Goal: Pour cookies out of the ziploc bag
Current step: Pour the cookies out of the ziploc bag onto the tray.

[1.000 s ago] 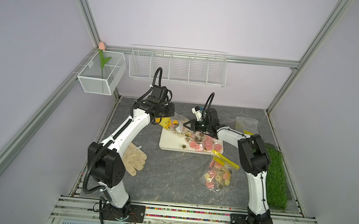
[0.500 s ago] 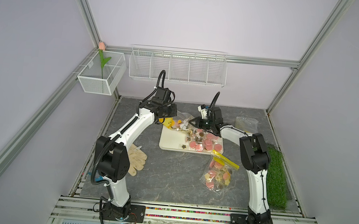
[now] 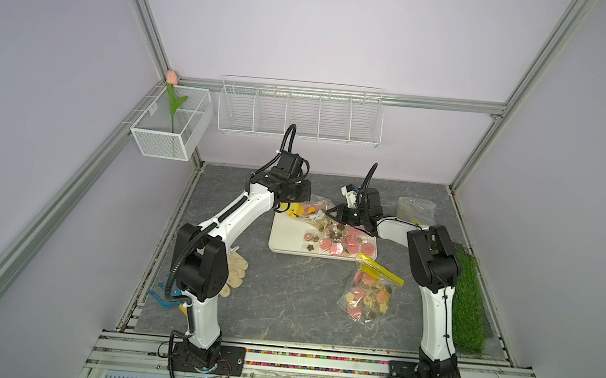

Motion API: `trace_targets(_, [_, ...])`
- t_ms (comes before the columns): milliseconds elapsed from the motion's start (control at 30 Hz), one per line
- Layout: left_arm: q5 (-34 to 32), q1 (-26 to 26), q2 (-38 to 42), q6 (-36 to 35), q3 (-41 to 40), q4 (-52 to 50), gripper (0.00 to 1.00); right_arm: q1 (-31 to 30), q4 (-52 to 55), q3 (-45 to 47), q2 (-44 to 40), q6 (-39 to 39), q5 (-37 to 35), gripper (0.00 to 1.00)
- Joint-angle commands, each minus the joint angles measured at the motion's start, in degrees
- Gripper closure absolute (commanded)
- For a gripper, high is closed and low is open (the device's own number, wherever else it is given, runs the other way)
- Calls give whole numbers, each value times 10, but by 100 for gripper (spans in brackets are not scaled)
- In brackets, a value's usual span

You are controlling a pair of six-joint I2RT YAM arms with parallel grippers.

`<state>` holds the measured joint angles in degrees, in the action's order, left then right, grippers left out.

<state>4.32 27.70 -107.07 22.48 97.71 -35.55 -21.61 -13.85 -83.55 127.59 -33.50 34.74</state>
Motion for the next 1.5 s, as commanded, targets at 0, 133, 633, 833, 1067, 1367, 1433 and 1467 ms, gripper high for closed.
trace_targets(0, [-17,-6,18,5,31,-2,100,14,12,22,-31,-2,-18,93])
trace_targets(133, [-19,-6,35,-3,40,-19,100,12,6,37,-53,-3,-2,93])
trace_targets(633, [-26,-4,105,-2,19,-58,100,-25,37,54,-100,16,45,93])
trace_targets(833, [-21,-2,123,5,-2,-53,100,-31,60,70,-121,30,24,93])
trace_targets(1067, [-17,11,133,18,-15,-42,100,-32,101,97,-159,49,-7,93])
trace_targets(1367, [-10,34,118,28,10,-41,100,-13,97,135,-194,39,-8,93])
trace_targets(1433, [-11,41,114,30,16,-39,100,-7,99,142,-202,37,-7,93])
trace_targets(1467, [-10,43,111,31,21,-40,100,-5,98,146,-205,37,-6,93])
